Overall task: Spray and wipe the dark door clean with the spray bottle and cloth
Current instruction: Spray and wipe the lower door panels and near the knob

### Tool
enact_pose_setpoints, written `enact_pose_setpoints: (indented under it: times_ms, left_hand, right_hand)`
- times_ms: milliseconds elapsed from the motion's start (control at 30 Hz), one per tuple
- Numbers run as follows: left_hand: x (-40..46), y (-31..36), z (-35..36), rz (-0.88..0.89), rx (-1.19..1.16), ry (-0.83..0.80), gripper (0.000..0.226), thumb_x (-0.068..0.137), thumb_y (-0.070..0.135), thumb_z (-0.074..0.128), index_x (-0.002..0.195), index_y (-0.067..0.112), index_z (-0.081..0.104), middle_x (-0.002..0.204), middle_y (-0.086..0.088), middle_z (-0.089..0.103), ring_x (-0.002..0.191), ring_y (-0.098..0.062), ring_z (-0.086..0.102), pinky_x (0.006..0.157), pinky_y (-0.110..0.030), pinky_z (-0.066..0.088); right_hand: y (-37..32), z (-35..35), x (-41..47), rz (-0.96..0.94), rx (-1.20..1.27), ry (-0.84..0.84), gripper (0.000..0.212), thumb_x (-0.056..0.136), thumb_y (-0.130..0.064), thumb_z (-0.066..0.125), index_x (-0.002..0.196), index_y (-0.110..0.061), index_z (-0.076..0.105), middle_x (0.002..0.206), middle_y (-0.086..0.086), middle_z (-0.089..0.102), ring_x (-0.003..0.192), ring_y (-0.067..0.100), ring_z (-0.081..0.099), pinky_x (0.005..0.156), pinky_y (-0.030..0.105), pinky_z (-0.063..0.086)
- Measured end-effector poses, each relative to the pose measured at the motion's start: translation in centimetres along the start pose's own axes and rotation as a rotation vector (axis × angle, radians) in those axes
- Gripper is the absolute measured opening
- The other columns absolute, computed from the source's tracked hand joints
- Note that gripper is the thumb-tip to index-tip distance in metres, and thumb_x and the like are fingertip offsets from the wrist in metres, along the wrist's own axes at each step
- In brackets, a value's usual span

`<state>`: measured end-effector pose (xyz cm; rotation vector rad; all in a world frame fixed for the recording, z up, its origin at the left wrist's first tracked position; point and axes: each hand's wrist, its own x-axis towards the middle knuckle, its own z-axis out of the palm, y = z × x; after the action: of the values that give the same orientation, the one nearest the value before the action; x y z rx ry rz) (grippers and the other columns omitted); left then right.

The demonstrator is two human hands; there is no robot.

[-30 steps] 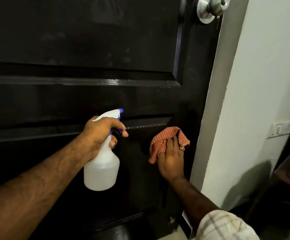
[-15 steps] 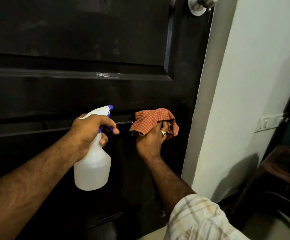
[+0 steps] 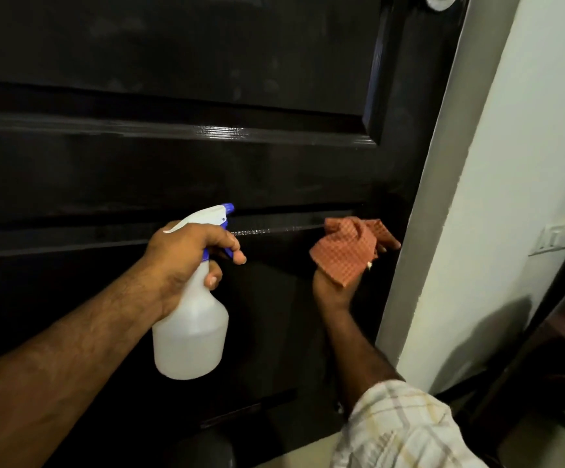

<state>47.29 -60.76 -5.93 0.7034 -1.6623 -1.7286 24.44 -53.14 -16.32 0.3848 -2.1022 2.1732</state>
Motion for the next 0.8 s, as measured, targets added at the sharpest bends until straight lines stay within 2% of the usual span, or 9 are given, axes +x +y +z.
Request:
enact_pose_setpoints:
  times_ms: [67, 133, 200, 333, 433, 567, 633, 733, 800]
  left_hand:
    - [-0.3, -0.4, -0.8, -0.003, -0.016, 0.015, 0.018, 0.084, 0.006, 0.067, 0.095, -0.007, 0.072, 0.091, -0.028, 0.077, 0.041, -0.025, 0.041, 0.049, -0.03, 0.041]
    - [-0.5, -0.9, -1.3, -0.013, -0.003, 0.034, 0.017, 0.085, 0.006, 0.066, 0.094, -0.007, 0.072, 0.091, -0.027, 0.077, 0.041, -0.026, 0.041, 0.049, -0.029, 0.041]
    - [-0.7, -1.1, -2.1, -0.018, 0.012, 0.05, 0.017, 0.087, 0.006, 0.066, 0.095, -0.007, 0.072, 0.09, -0.026, 0.078, 0.042, -0.025, 0.042, 0.048, -0.029, 0.041]
    - [-1.4, -0.9, -4.1, -0.016, -0.014, 0.093, 0.018, 0.085, 0.007, 0.067, 0.096, -0.005, 0.073, 0.091, -0.025, 0.078, 0.041, -0.023, 0.042, 0.048, -0.029, 0.041]
    - [-2.4, -0.8, -6.3, -0.023, -0.058, 0.126, 0.019, 0.083, 0.008, 0.068, 0.096, -0.006, 0.073, 0.092, -0.027, 0.078, 0.042, -0.023, 0.041, 0.049, -0.03, 0.04]
    - [-3.8, -1.5, -9.9, -0.012, -0.048, 0.18, 0.023, 0.08, 0.007, 0.067, 0.096, -0.009, 0.071, 0.094, -0.032, 0.075, 0.04, -0.025, 0.038, 0.049, -0.031, 0.036]
    - [-4.4, -1.8, -11.4, -0.004, -0.031, 0.23, 0.025, 0.079, 0.006, 0.068, 0.097, -0.011, 0.07, 0.092, -0.032, 0.075, 0.04, -0.026, 0.038, 0.049, -0.031, 0.035]
    - [-5.4, -2.3, -14.6, 0.024, -0.001, 0.31, 0.035, 0.071, 0.011, 0.071, 0.1, -0.01, 0.071, 0.091, -0.032, 0.075, 0.04, -0.026, 0.039, 0.048, -0.03, 0.036]
    - [-5.7, -2.7, -16.5, 0.047, 0.032, 0.345, 0.044, 0.065, 0.016, 0.072, 0.101, -0.008, 0.072, 0.09, -0.033, 0.074, 0.041, -0.026, 0.038, 0.046, -0.029, 0.035]
  right_hand:
    - [3.1, -2.2, -1.5, -0.023, -0.102, 0.005, 0.051, 0.104, -0.01, 0.064, 0.151, -0.003, 0.046, 0.144, 0.019, 0.057, 0.128, 0.02, 0.054, 0.106, 0.018, 0.042]
    - [4.9, -3.3, -2.1, 0.042, -0.144, -0.1, 0.051, 0.105, -0.009, 0.061, 0.153, -0.003, 0.044, 0.151, 0.019, 0.053, 0.138, 0.026, 0.051, 0.106, 0.005, 0.028]
    - [3.3, -3.5, -1.7, -0.101, -0.187, -0.162, 0.048, 0.108, -0.013, 0.055, 0.153, 0.002, 0.047, 0.159, 0.021, 0.046, 0.151, 0.03, 0.039, 0.113, 0.002, 0.012]
    - [-4.4, -0.5, -1.0, -0.304, -0.058, 0.024, 0.065, 0.099, -0.029, 0.058, 0.15, 0.009, 0.045, 0.157, 0.024, 0.045, 0.145, 0.025, 0.042, 0.128, 0.03, 0.021]
    - [-5.2, 2.2, -4.5, -0.401, -0.233, 0.102, 0.059, 0.093, -0.023, 0.056, 0.142, 0.009, 0.053, 0.157, 0.031, 0.038, 0.147, 0.045, 0.035, 0.128, 0.042, 0.021]
    - [-3.7, 5.6, -11.0, -0.821, -0.239, -0.098, 0.02, 0.093, -0.011, 0.066, 0.111, -0.005, 0.073, 0.115, 0.013, 0.067, 0.117, 0.007, 0.058, 0.115, 0.015, 0.029]
    - [-4.4, 7.5, -13.9, -0.877, -0.251, -0.153, 0.029, 0.091, -0.017, 0.069, 0.112, 0.002, 0.071, 0.113, 0.021, 0.069, 0.115, 0.02, 0.061, 0.113, 0.011, 0.029]
    - [-5.3, 10.0, -16.5, -1.039, -0.466, -0.189, 0.023, 0.094, -0.028, 0.059, 0.109, -0.017, 0.073, 0.113, 0.009, 0.068, 0.114, 0.03, 0.062, 0.108, 0.038, 0.042]
    - [-5.4, 11.0, -17.2, -1.22, -0.525, -0.34, 0.022, 0.095, -0.031, 0.059, 0.108, -0.025, 0.076, 0.116, 0.005, 0.068, 0.113, 0.032, 0.061, 0.102, 0.048, 0.045]
